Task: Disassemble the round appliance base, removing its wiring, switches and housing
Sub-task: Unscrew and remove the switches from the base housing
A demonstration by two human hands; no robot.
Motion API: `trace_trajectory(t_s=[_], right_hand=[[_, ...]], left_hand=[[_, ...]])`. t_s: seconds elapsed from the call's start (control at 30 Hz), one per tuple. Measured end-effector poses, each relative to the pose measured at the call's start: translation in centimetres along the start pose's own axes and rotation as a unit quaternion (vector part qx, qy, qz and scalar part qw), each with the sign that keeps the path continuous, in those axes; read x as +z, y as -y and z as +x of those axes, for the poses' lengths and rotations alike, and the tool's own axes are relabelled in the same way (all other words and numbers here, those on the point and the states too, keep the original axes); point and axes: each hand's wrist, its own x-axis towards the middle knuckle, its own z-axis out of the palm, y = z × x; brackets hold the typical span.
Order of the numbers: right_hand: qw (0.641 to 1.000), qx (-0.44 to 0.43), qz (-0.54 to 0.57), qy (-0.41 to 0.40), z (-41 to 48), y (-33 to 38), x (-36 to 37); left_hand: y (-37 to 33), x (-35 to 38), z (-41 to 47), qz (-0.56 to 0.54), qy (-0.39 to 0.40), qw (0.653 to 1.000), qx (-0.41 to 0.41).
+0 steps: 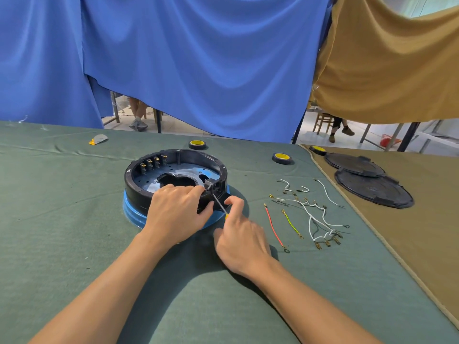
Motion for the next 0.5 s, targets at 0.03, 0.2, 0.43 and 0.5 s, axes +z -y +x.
trace_trajectory(t_s=[0.03,0.2,0.43,0.5], right_hand=[[0.999,-0.023,-0.028,0.004,-0.2,0.1,0.0],[0.995,-0.055,-0.064,0.058,-0.7,0.4,-0.2],[0.992,-0.062,0.026,0.111,-0.8,-0.2,-0.4],[0.987,0.001,0.129,0.091,-0.6,-0.7,-0.7]], left_hand=[[0.0,0.0,0.0,-0.001,-0.001,1.000,-0.002],[0.1,0.2,0.0,-0.009,-0.002,1.000,-0.010],[0.1,0.5,0.1,-0.016,-0.004,1.000,-0.021],[0.2,0.5,0.1,-0.007,-0.005,1.000,-0.029]])
